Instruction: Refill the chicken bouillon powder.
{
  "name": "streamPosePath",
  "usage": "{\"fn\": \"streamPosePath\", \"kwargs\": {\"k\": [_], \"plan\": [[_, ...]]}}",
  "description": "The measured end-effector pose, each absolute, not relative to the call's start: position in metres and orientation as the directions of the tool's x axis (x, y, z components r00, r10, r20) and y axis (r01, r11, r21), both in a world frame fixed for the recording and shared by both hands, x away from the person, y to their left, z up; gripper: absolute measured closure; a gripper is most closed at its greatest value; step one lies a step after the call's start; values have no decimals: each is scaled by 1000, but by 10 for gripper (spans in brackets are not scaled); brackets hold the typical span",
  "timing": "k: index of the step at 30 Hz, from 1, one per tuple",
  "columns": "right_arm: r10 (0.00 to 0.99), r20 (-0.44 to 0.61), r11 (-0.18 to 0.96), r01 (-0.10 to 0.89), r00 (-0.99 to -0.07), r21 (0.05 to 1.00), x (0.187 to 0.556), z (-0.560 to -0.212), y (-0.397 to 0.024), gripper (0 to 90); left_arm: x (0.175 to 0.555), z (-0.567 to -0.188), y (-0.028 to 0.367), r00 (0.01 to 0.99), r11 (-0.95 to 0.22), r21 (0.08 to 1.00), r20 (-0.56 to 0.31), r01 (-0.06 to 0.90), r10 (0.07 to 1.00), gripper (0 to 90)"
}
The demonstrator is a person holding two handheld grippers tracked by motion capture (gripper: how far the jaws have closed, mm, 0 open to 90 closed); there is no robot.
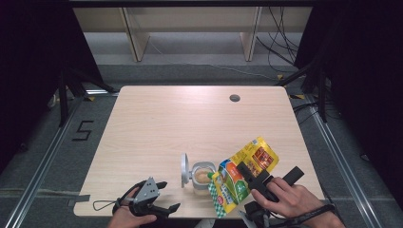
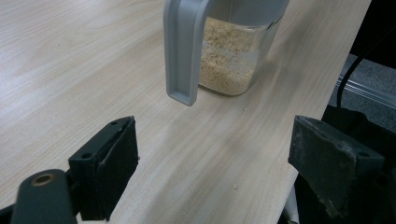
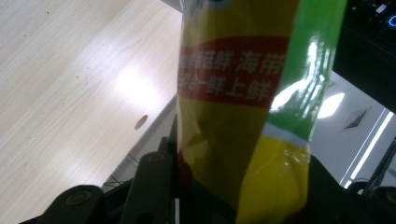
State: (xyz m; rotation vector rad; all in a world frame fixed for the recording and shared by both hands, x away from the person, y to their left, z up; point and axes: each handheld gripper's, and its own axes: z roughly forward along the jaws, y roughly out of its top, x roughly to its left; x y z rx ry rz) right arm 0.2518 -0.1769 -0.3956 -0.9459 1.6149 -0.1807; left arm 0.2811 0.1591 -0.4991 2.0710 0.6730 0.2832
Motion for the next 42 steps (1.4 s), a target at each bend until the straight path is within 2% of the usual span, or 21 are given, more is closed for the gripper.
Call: {"fn": "streamPosePath", "kwargs": {"k": [42], "plan": [[-640, -769, 673, -475, 10, -567, 251, -397, -179, 676, 280, -500, 158, 816, -420, 827, -79, 375, 573, 152]]}}
